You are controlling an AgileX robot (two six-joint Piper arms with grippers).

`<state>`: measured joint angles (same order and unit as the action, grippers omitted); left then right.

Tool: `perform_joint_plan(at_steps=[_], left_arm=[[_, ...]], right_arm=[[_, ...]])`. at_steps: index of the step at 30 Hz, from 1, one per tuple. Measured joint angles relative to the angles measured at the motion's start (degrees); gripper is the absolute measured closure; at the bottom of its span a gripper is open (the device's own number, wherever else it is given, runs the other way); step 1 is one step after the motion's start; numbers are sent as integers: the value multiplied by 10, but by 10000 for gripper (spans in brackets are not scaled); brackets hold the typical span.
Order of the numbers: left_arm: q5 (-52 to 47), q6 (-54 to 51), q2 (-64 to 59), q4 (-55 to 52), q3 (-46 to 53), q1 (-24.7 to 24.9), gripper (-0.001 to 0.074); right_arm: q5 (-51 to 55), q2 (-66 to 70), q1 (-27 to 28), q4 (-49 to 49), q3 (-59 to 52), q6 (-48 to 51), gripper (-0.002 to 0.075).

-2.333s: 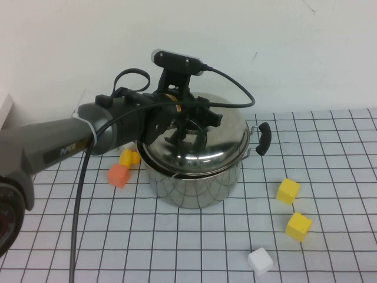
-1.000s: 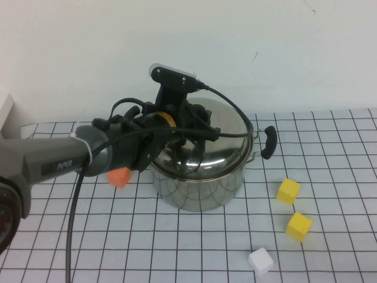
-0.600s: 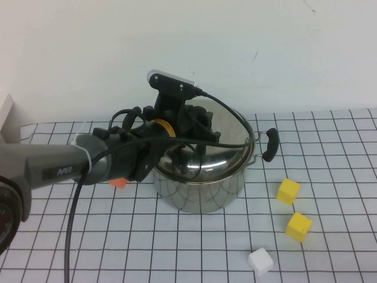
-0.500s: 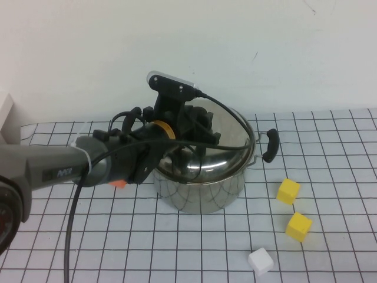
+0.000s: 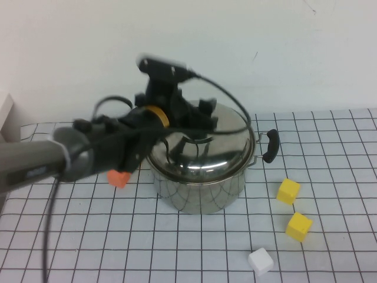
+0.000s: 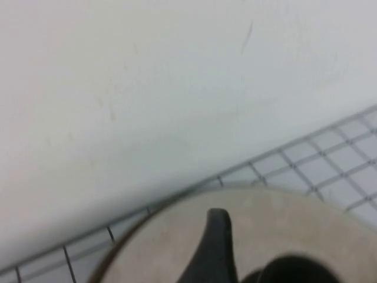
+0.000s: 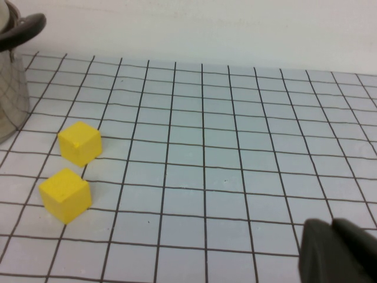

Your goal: Cover the pot

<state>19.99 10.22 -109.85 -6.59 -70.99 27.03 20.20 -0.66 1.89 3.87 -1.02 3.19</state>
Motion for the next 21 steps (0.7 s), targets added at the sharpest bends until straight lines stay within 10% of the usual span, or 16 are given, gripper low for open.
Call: perform_joint_plan(at_steps=[5,13,21], left_arm=[[-60,-21,92,10,0,-5,248],[-233,-26,280,14,0,-50,669],[-295,-26,450,11,54,-63,731]], right_arm=[[0,0,0,0,0,0,717],[0,0,0,0,0,0,717],[0,0,0,0,0,0,717]])
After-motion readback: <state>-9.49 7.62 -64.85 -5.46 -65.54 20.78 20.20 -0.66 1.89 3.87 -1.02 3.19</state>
